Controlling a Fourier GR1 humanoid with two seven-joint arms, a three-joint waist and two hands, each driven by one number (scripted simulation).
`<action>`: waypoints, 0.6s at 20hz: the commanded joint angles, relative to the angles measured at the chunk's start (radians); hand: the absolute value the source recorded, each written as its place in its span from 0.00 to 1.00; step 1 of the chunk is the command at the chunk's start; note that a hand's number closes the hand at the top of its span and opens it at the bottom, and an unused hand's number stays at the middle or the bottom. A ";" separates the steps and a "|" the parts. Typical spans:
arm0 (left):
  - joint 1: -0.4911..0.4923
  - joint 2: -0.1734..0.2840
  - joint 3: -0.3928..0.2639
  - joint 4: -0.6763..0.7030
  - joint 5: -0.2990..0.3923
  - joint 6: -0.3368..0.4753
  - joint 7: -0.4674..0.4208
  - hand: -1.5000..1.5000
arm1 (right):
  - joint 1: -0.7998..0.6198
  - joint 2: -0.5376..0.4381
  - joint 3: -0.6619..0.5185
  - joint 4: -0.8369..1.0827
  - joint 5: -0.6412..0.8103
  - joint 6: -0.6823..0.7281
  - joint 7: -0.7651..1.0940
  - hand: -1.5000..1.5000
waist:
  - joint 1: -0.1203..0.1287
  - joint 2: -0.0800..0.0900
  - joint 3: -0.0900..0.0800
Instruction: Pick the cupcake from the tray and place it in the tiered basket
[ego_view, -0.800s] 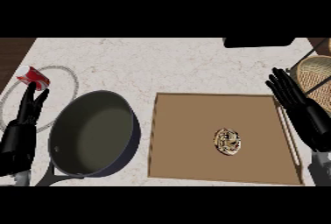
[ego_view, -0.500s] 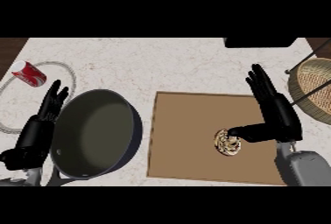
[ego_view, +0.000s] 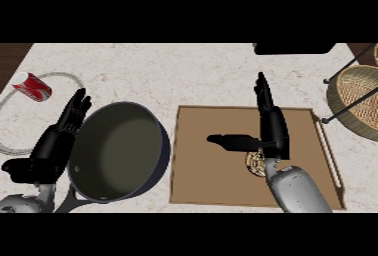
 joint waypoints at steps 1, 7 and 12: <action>0.031 -0.106 -0.097 0.078 0.047 -0.049 0.019 0.50 | -0.077 -0.029 0.073 0.001 0.170 -0.077 0.109 0.00 | -0.014 0.007 -0.027; 0.036 -0.064 -0.052 0.061 0.064 -0.050 0.035 0.50 | -0.117 -0.283 0.176 0.006 0.343 0.146 0.437 0.00 | -0.050 -0.009 -0.038; 0.036 -0.040 -0.034 0.078 0.082 -0.074 0.039 0.50 | -0.195 -0.402 0.295 -0.010 0.406 0.425 0.658 0.00 | -0.054 -0.009 -0.042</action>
